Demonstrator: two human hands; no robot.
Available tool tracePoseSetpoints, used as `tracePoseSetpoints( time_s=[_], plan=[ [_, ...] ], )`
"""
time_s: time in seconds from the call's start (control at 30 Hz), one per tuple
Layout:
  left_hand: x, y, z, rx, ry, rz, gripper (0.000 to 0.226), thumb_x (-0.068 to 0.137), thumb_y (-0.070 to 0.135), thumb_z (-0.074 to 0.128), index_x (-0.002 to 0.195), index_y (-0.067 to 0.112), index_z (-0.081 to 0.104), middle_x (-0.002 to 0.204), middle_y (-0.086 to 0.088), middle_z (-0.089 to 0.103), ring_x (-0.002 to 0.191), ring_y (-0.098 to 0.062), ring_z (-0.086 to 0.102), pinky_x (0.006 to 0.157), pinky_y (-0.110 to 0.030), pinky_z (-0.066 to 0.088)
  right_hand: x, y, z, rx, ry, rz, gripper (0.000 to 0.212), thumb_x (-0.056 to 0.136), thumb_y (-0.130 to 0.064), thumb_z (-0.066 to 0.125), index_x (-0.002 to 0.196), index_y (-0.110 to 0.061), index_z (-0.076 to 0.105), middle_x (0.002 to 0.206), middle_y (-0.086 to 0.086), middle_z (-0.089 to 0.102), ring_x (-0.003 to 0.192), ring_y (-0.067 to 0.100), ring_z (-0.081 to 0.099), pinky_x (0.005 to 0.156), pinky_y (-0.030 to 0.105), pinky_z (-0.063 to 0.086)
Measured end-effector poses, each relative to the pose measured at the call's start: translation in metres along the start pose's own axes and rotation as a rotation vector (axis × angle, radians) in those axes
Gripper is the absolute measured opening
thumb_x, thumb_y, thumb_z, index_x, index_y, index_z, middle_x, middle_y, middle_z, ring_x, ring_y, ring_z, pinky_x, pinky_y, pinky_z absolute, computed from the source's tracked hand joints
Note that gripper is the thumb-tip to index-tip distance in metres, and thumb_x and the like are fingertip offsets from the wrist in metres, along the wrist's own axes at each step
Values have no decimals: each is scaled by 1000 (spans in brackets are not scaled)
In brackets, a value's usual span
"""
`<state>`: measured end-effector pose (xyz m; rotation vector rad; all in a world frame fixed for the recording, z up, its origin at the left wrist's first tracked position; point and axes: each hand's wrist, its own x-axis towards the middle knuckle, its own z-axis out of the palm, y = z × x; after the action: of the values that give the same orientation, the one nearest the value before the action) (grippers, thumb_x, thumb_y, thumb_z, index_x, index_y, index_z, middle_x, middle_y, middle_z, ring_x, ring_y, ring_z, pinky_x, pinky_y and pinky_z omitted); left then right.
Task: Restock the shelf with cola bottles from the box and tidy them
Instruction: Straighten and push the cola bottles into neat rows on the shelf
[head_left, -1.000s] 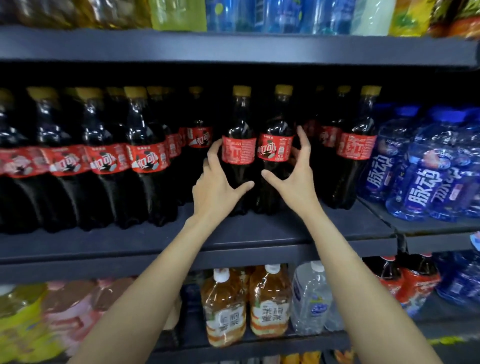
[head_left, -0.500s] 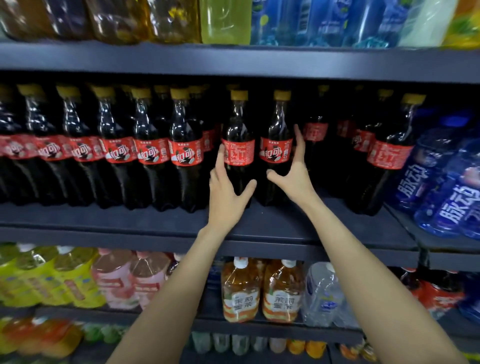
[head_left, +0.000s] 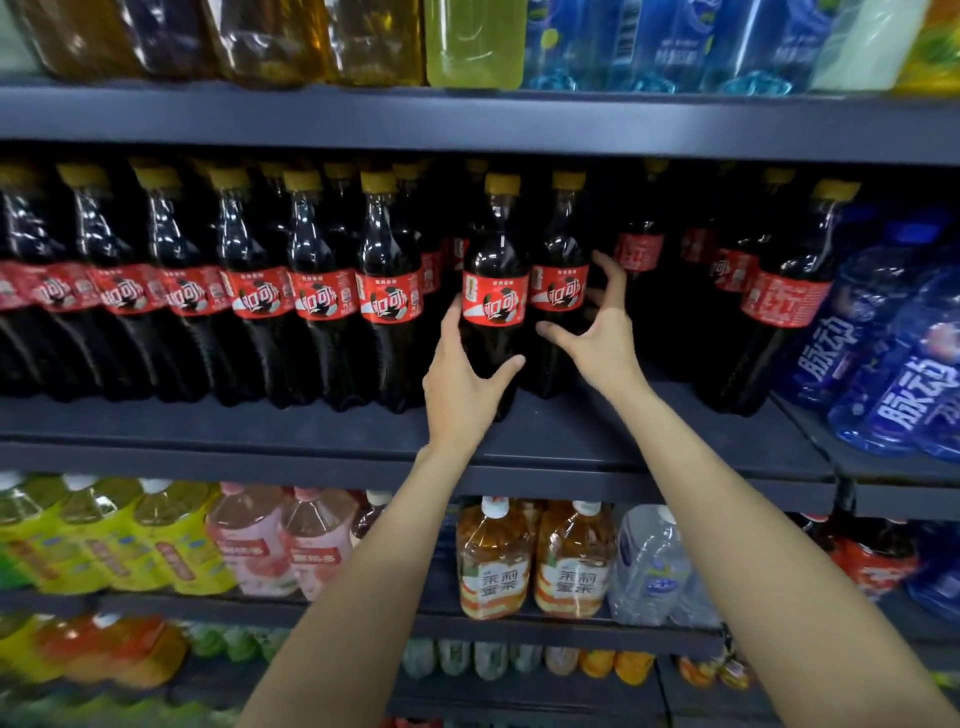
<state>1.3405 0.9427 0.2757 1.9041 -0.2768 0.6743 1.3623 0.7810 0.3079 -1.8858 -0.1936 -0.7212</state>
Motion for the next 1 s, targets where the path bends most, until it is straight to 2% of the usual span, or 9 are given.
tracePoseSetpoints(
  time_s=[0.07,0.13,0.27,0.4,0.43,0.6,0.67,0.83,1.0],
  plan=[
    [-8,1,1,47,134,-21,90,76,38,78,147,21,25,141,-1,49,126,-18,50,99,-34,44,3,-2,6,20,-34,-15,93,71,-9,80,142,-27,23,123,3,58,117,16,56,104,41,43],
    [-11,-1,-1,214,225,1,90,75,42,77,147,18,28,138,-4,48,118,-23,55,84,-38,50,8,-3,19,29,-64,-13,92,72,-7,79,142,-25,23,124,6,59,117,17,57,104,41,44],
    [-13,-5,-4,477,324,71,89,68,50,78,141,13,42,122,-8,55,103,-24,57,55,-31,48,16,-8,47,108,-100,-10,89,74,-8,77,143,-25,24,127,6,57,117,15,57,103,40,46],
    [-25,-13,-6,373,230,80,91,72,38,80,144,20,27,131,-6,46,113,-22,55,64,-36,54,18,-13,65,122,-144,-15,85,78,-11,75,144,-25,23,125,-7,53,111,5,54,90,12,45],
    [-28,-15,-7,350,206,87,92,73,33,80,145,26,23,133,-5,44,116,-22,53,66,-37,55,19,-13,67,108,-146,-23,86,77,-13,75,144,-25,23,127,-7,54,111,6,55,88,11,44],
    [-22,-22,-11,381,203,67,88,79,22,76,149,21,22,131,-7,44,117,-24,52,74,-42,57,23,-7,65,93,-182,5,92,73,-18,79,145,-31,23,136,4,51,124,17,50,103,36,44],
    [-21,-21,-10,407,203,43,86,81,23,74,149,19,22,130,-8,45,116,-23,52,73,-41,56,25,-6,59,75,-222,35,94,75,-18,79,147,-31,20,138,5,50,125,19,50,102,35,43],
    [-24,-20,-10,452,222,13,83,79,27,76,147,21,28,128,-7,47,114,-22,51,65,-41,55,21,-6,48,75,-259,48,86,81,3,66,148,-28,21,135,8,49,114,17,54,92,27,49],
    [-24,-27,-16,469,309,91,82,70,27,83,139,12,41,124,-13,46,108,-19,38,80,-38,51,21,-11,62,55,-196,29,82,79,2,69,145,-24,29,126,4,55,99,12,59,79,14,48]
  ],
)
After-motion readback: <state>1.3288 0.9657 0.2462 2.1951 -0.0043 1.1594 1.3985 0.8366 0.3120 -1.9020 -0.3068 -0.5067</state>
